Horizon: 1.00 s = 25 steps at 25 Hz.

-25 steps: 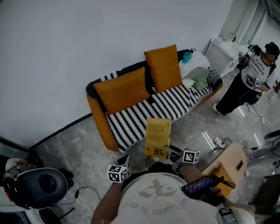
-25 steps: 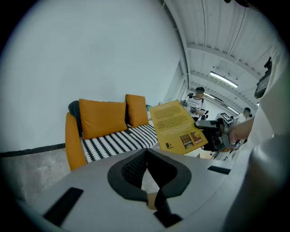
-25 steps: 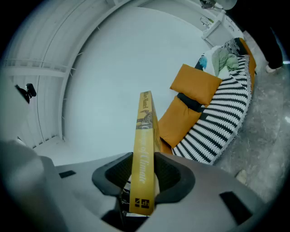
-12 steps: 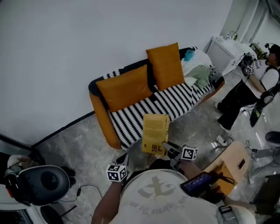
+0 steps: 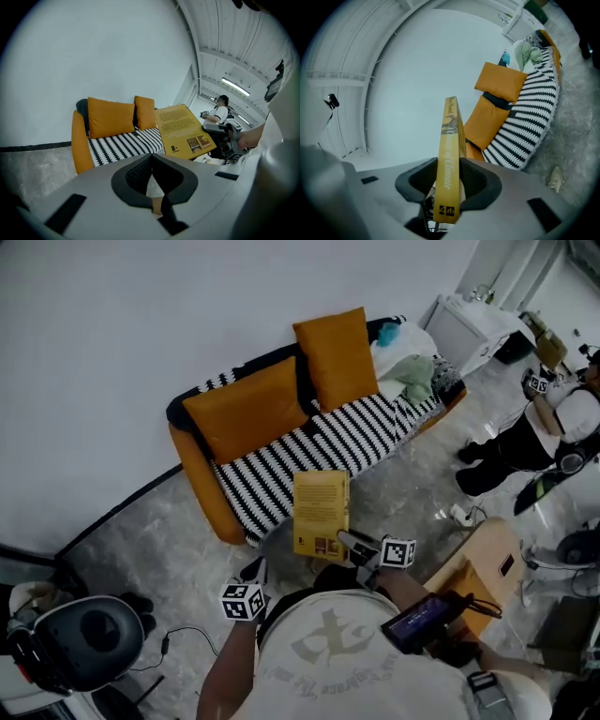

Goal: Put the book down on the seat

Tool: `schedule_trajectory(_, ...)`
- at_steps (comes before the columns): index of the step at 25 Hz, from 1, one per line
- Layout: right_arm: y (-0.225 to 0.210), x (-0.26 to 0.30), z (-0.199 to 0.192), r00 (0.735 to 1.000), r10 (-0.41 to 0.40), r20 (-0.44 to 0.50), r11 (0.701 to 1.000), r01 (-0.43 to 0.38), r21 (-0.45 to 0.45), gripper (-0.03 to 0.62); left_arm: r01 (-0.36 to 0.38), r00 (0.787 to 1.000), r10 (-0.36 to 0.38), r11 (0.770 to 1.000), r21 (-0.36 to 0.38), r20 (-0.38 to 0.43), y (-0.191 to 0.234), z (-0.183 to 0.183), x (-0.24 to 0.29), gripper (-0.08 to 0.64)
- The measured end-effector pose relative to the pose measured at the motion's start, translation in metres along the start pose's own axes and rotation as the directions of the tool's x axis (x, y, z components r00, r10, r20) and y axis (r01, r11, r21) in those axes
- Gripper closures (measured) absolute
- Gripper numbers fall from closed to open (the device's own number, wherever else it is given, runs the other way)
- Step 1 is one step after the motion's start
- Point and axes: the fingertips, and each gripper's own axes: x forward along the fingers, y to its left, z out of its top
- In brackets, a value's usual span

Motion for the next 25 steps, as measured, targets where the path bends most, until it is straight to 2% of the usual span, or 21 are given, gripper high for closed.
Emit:
schedule_trajectory(2,-0.013,-0.007,0.004,0.999,-0.040,0.003,0.999,0.040,0.021,0.431,0.007,1.000,-0.007,1.000,-0.003,-0.010,-0.002,0.001,0.008,0.548)
schedule_trajectory(5,-0.015,0.013,0.017,1.000,0.015,0.018,0.998,-0.014,-0.062,0.431,0.024,1.000,-0.024,0.999,0.024,0.010,0.012,0.007,0.025,0.548)
schedule_trajectory(6,-0.021,0.018,0.015,0.999,0.011,0.035,0.997,-0.008,-0.072,0.431,0.042,0.999,-0.042,0.998,0.040,0.015,0.018,0.005,0.033,0.548)
schedule_trajectory(9,-0.066,0.011,-0.004,0.992,-0.081,0.100,0.996,0.085,-0.037,0.431,0.116,0.993,-0.118,0.990,0.083,0.012,0.027,-0.018,0.072,0.548)
schedule_trajectory(13,-0.087,0.010,-0.021,0.986,-0.090,0.143,0.994,0.097,-0.042,0.431,0.159,0.987,-0.157,0.980,0.117,-0.023,0.036,-0.046,0.096,0.548)
schedule_trajectory(20,-0.099,-0.002,-0.008,0.981,-0.104,0.161,0.994,0.108,-0.020,0.431,0.164,0.986,-0.159,0.975,0.151,-0.049,0.023,-0.026,0.109,0.548)
schedule_trajectory(25,-0.090,0.000,-0.005,0.984,-0.081,0.161,0.995,0.088,-0.037,0.431,0.177,0.984,-0.172,0.968,0.180,-0.044,0.015,-0.014,0.111,0.548)
